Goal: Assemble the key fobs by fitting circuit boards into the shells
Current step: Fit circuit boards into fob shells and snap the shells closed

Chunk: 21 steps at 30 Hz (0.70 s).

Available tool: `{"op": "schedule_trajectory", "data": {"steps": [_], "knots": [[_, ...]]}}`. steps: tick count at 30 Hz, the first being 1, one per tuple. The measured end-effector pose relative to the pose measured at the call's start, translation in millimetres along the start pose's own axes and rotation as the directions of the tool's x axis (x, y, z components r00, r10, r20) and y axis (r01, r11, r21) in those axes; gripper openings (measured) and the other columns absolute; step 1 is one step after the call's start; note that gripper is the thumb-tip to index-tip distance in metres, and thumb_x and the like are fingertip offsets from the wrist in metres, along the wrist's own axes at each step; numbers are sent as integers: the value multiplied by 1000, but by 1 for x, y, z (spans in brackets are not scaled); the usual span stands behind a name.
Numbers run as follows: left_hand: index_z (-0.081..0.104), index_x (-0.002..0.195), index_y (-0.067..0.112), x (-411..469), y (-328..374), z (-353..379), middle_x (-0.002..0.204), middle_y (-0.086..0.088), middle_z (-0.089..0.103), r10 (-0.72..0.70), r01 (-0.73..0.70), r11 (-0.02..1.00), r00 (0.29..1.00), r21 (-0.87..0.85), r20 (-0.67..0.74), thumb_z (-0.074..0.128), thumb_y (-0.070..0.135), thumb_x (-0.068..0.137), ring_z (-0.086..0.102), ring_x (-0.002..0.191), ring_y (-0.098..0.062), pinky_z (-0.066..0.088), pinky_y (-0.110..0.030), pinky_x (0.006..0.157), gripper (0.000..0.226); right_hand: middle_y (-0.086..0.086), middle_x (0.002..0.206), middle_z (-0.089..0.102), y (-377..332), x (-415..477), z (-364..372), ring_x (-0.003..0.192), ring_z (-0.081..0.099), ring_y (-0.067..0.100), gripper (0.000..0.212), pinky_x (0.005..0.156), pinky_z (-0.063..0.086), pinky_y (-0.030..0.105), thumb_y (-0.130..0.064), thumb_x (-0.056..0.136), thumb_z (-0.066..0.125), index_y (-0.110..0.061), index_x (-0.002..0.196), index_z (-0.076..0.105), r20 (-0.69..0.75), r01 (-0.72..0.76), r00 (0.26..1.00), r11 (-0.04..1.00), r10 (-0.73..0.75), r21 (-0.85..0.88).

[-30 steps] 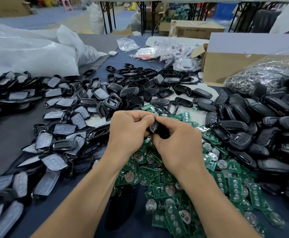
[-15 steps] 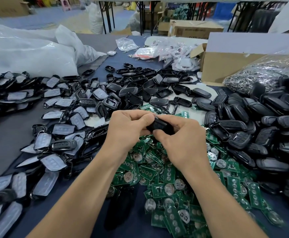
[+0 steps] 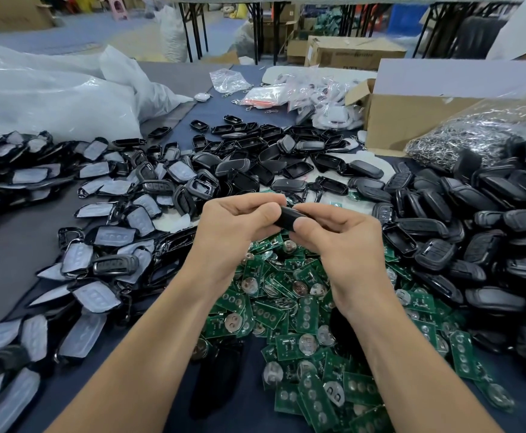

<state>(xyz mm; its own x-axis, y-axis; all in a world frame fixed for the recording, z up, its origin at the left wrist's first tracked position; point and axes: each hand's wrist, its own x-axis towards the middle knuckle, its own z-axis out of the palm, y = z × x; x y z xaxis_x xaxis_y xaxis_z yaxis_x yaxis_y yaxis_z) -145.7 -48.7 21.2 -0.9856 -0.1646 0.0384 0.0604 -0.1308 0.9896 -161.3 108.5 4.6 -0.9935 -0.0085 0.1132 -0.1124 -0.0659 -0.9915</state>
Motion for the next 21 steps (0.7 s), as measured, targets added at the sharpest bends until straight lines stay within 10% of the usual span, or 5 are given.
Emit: {"op": "schedule_trajectory", "data": {"steps": [21], "knots": [[84,101,16,1,-1,-3,110,-14,79,-53,81,974,989,-211,135,74,16,78,76,105,-26,63,-34,87,25,-22,93,78,-5,-5,1,80,77,12,35,77,64,44,-14,95,71,-47,102,78,-2,249,967,944,-256,-214]]}}
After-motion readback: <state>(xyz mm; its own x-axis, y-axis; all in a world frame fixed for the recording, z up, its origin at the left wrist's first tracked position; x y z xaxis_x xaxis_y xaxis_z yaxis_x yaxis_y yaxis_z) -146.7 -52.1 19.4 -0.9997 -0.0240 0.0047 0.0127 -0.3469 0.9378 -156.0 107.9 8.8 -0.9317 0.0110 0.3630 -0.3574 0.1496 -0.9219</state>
